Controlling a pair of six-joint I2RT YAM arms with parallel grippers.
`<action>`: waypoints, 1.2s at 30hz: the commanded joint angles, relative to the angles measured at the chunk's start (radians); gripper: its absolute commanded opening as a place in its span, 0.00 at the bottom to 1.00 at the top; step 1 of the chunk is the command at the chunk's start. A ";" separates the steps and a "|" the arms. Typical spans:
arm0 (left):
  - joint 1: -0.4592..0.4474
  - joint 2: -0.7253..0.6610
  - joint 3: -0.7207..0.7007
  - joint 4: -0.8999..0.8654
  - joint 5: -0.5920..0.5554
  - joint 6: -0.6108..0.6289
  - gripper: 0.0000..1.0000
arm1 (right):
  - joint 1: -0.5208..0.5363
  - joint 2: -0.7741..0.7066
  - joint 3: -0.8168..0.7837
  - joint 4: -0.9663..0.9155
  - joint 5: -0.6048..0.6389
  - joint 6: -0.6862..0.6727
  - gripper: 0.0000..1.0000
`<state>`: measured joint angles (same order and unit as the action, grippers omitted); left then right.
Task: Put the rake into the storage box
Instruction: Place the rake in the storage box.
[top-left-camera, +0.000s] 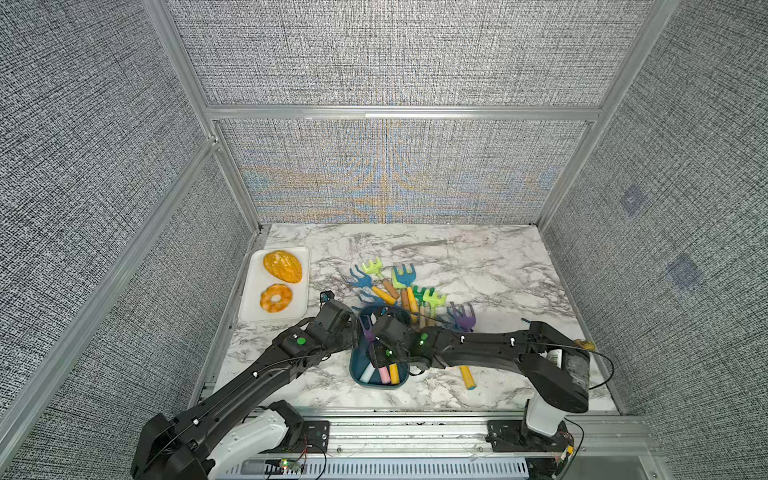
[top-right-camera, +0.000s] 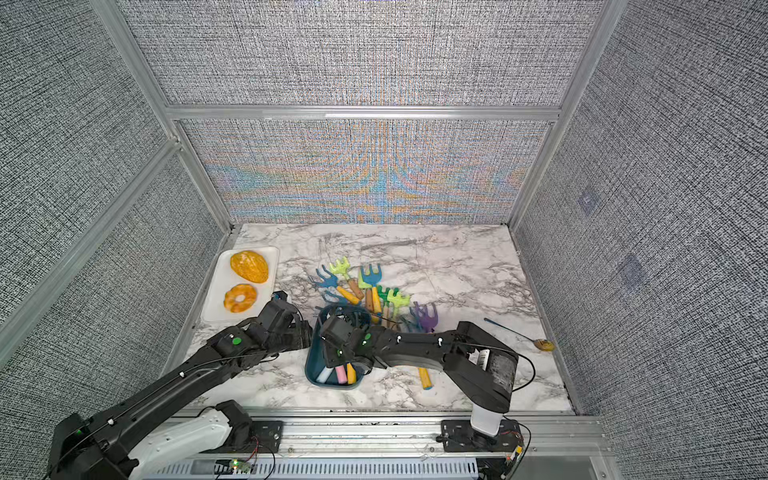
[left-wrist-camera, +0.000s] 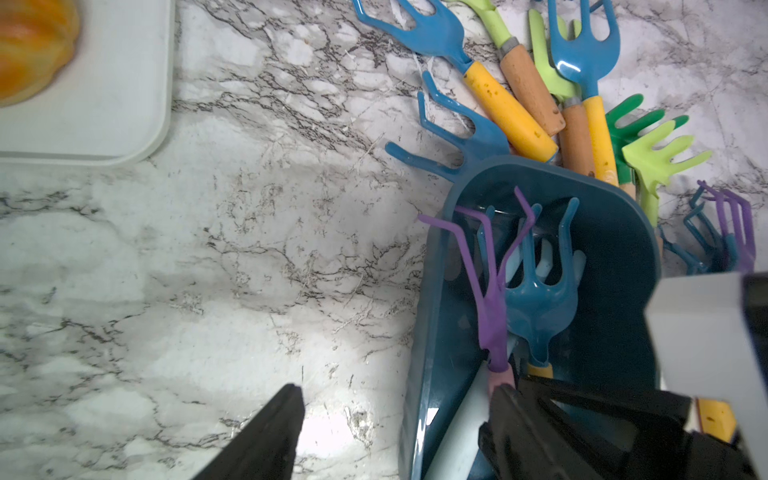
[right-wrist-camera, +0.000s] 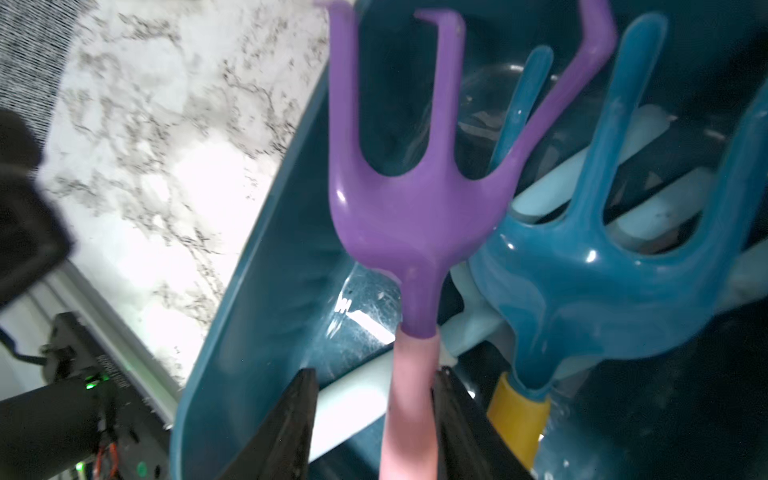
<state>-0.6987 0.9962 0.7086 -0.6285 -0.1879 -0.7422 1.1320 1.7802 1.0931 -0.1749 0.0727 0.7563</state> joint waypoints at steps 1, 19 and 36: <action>-0.001 -0.005 -0.003 -0.008 -0.020 -0.001 0.76 | 0.003 0.032 0.022 -0.037 0.031 -0.016 0.50; -0.001 -0.129 -0.049 -0.023 -0.075 -0.003 0.76 | 0.035 -0.104 -0.009 -0.075 0.120 0.130 0.05; 0.001 -0.144 -0.064 0.015 -0.074 0.045 0.77 | 0.049 -0.024 0.048 -0.111 0.027 0.467 0.00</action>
<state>-0.6987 0.8547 0.6472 -0.6231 -0.2535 -0.7216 1.1790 1.7363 1.1145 -0.3016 0.1238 1.1694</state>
